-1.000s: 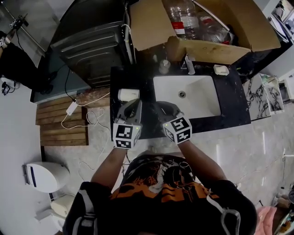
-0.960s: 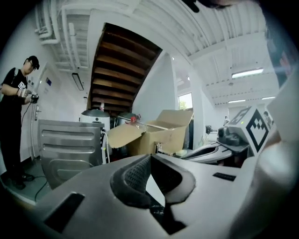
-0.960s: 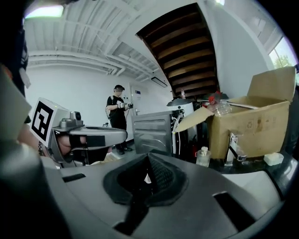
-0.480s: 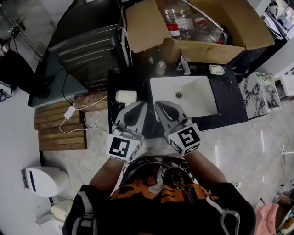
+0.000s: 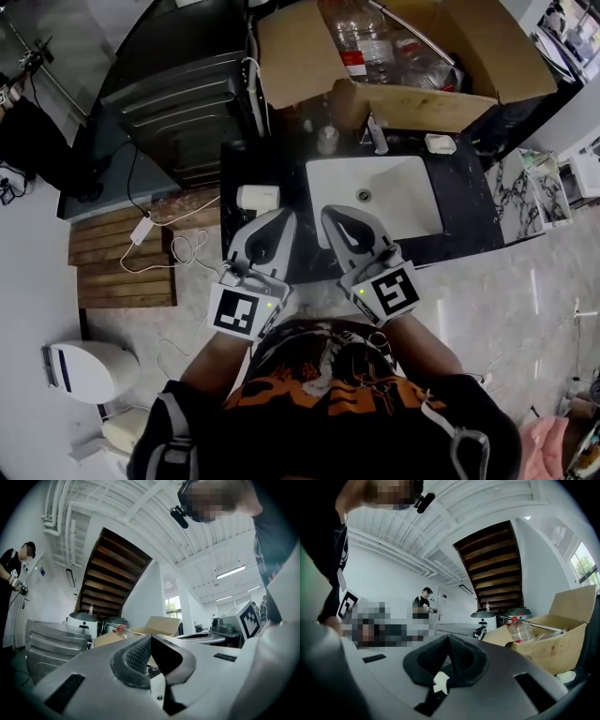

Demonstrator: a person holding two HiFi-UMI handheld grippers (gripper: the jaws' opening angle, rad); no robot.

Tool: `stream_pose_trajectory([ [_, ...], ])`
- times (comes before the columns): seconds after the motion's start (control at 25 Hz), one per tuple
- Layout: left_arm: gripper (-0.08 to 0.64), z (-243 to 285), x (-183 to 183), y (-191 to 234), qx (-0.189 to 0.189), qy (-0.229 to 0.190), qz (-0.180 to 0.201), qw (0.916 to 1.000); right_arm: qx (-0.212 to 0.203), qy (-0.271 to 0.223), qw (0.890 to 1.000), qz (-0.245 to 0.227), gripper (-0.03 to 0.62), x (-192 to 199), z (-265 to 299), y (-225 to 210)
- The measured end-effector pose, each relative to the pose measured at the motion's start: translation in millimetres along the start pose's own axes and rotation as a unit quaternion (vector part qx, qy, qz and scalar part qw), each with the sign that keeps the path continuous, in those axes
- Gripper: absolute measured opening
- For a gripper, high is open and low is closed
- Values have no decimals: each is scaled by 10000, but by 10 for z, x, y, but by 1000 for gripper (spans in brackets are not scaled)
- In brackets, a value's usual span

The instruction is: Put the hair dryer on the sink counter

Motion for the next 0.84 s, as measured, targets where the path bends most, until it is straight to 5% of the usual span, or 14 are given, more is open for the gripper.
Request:
stream_pose_trajectory([
  [0.84, 23, 218, 53, 65, -33, 152, -18, 9999, -74, 3, 9999, 97, 14, 54, 113, -171],
])
Point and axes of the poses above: the fingertips, and each gripper's own axes: z forward along the fingers, y to its left, x out of its underside, the point moved 6 cm from there along -z, backward along the fingers, and after that the axes turned 4 degrees about y, right-handed, at the moved point
